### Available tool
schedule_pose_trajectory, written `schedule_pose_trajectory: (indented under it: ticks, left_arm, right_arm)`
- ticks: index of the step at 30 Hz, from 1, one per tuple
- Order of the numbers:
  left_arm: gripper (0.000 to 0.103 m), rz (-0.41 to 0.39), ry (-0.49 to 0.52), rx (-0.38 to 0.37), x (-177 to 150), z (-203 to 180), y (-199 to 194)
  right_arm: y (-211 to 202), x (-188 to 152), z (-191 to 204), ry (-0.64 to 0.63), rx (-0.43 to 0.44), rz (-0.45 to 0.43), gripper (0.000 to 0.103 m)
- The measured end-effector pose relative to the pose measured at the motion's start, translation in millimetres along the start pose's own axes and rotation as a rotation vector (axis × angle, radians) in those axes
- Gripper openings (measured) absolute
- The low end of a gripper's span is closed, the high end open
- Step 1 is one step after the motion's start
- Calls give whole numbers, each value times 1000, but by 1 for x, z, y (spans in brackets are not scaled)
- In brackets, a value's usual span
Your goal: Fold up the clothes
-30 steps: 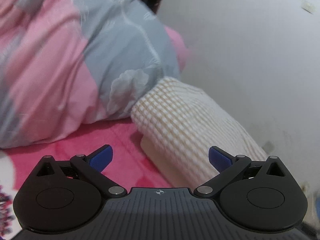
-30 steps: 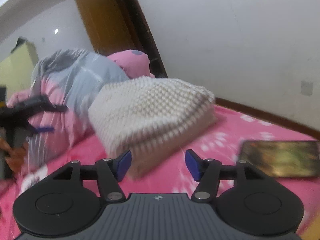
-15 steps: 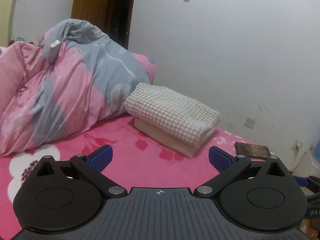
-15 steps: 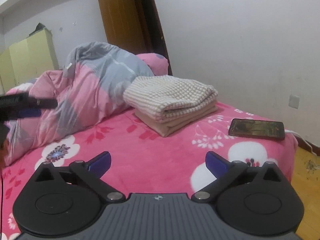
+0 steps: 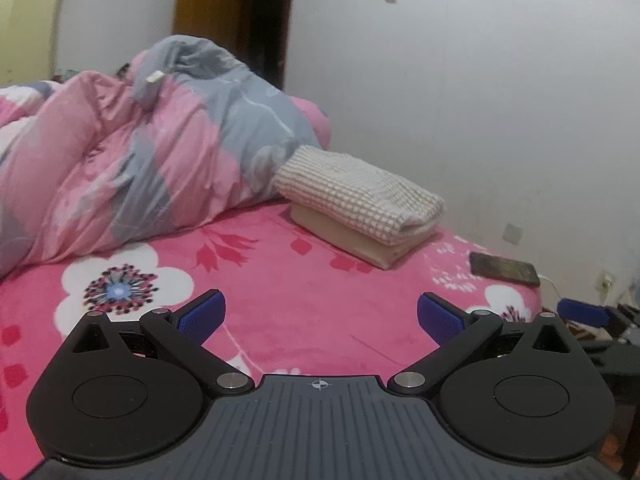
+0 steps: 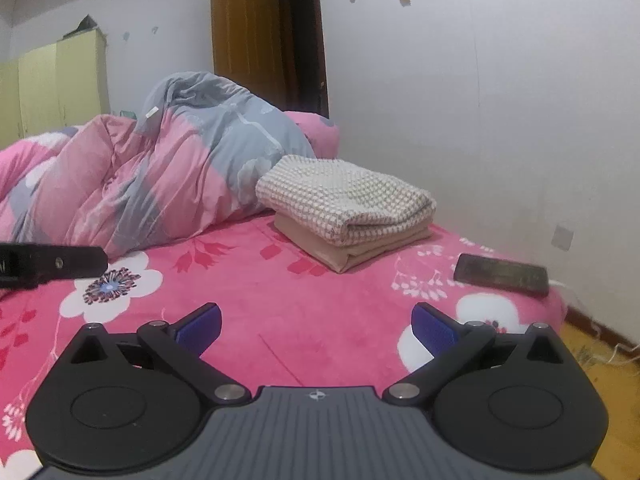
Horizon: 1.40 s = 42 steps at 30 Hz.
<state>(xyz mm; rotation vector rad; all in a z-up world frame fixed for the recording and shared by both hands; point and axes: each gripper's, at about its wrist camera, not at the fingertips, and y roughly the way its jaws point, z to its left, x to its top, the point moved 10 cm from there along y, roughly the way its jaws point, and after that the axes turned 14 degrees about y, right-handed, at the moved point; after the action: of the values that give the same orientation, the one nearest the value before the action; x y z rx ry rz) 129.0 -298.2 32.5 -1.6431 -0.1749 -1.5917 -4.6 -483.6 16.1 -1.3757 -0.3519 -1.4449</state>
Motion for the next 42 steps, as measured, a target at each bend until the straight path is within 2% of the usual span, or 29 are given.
schedule_pose_trajectory:
  ticks: [4,11,17,27,35,42]
  left_arm:
    - [103,7,20,58,3,1,-4]
    - [103,15,41,104,5,-1,-6]
    - [103,15,135,180,8,-7,-4]
    - [103,44,72,156,1,-5,5]
    - [103,72,34,130,-7,-2,9]
    - [103,74,35,153,-8,2,5]
  right_arm:
    - [-7,3,9,-34,-3,-25,103]
    - [-14,15,13,-22,-17,-50,103]
    - [-17,25,11,-20,-61,-84,103]
    - [-14,26,8,-63,-132,-84,103]
    - [-12,28,10,-64,-145,-71,103]
    - [-15,25,23,-109,-132,-81,103]
